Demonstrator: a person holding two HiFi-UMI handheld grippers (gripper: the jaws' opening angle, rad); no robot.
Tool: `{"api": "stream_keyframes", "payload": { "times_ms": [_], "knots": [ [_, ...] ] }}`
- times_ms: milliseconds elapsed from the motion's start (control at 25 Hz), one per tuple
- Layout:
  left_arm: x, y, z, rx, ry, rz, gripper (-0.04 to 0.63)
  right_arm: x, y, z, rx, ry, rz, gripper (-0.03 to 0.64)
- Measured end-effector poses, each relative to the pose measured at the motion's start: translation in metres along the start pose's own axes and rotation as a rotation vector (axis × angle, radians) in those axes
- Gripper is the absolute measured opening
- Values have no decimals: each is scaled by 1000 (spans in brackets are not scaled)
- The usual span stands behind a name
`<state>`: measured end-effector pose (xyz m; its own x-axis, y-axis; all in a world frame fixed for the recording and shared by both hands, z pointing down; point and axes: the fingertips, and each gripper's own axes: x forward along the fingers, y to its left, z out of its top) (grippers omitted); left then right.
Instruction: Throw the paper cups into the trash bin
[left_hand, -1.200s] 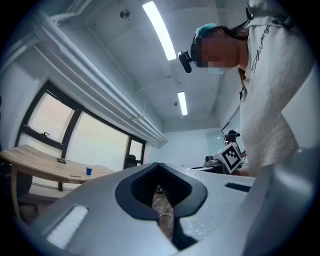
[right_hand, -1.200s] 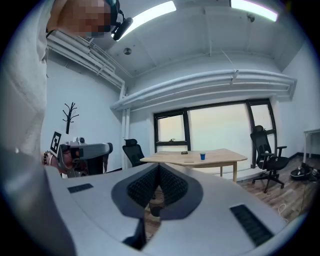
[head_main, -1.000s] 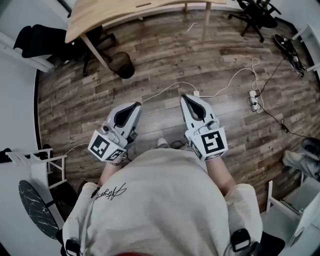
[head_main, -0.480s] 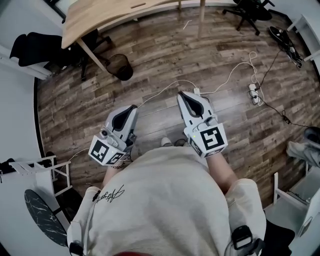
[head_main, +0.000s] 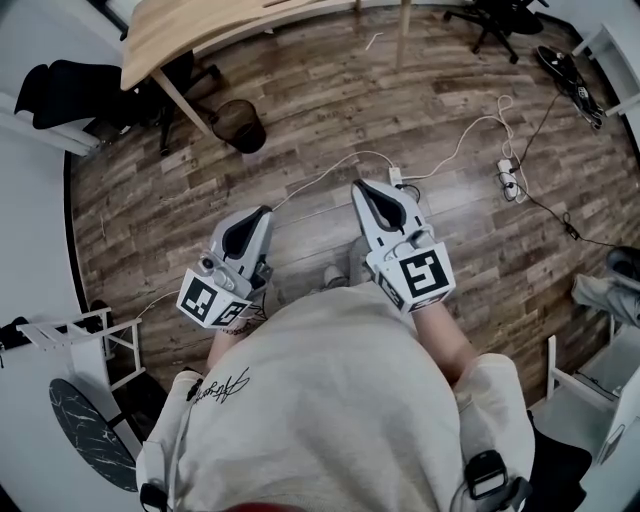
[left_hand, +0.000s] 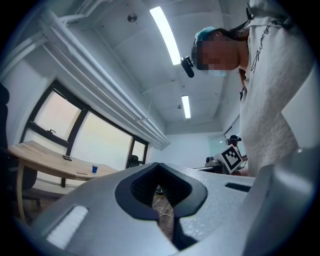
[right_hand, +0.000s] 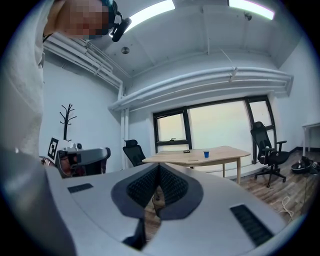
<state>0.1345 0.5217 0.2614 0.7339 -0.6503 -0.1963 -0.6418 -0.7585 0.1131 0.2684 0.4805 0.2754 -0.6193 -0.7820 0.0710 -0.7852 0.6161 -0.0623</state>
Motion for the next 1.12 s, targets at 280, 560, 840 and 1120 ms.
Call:
{"api": "stream_keyframes", "payload": {
  "times_ms": [280, 560, 840, 1120],
  "knots": [
    [5, 5, -1, 10, 0, 10, 3, 4, -9, -1, -3, -3, -3, 8],
    [23, 23, -7, 12, 14, 23, 3, 22, -30, 2, 0, -11, 2, 8],
    [65, 47, -10, 22, 29, 9, 3, 48, -69, 6, 5, -10, 0, 8],
    [118, 84, -11, 38, 25, 3, 3, 85, -120, 18, 1, -29, -15, 8]
  ]
}}
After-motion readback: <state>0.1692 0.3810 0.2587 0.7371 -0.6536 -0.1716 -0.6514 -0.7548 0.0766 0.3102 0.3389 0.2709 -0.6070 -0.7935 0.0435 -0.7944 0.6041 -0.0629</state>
